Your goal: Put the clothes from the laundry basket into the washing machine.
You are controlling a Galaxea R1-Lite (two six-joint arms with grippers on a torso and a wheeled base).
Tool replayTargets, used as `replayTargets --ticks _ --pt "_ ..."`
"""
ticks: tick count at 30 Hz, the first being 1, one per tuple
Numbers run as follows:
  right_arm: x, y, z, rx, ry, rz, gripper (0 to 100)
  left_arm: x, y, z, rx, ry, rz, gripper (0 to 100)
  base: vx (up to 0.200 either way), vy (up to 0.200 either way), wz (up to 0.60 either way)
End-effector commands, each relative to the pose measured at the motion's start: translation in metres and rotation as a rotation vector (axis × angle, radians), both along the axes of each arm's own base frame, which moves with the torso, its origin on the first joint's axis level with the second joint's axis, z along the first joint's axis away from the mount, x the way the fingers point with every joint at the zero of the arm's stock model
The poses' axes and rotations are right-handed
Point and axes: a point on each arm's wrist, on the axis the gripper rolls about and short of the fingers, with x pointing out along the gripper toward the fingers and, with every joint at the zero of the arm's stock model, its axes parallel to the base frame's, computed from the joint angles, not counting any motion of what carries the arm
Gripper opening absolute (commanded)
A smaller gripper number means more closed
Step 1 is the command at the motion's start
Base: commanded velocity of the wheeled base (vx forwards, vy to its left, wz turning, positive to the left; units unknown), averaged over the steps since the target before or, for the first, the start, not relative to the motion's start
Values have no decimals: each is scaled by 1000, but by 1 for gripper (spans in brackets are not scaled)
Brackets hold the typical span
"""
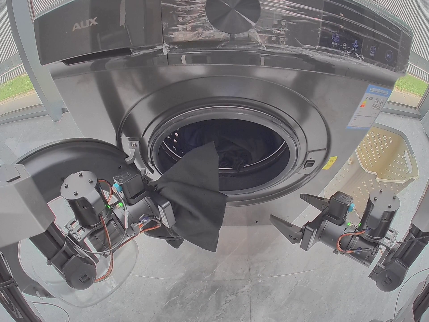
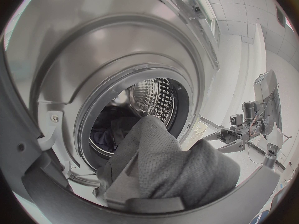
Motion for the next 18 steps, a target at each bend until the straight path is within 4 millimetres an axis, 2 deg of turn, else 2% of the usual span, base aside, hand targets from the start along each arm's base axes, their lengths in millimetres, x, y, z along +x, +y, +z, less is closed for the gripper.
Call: replayTargets --ticks 1,18 --pt "-2 1 -2 -5 6 7 100 0 -3 -4 7 11 -8 0 0 0 0" --pt "-6 3 -2 -9 9 24 100 -5 -11 -6 1 28 -36 0 0 0 0"
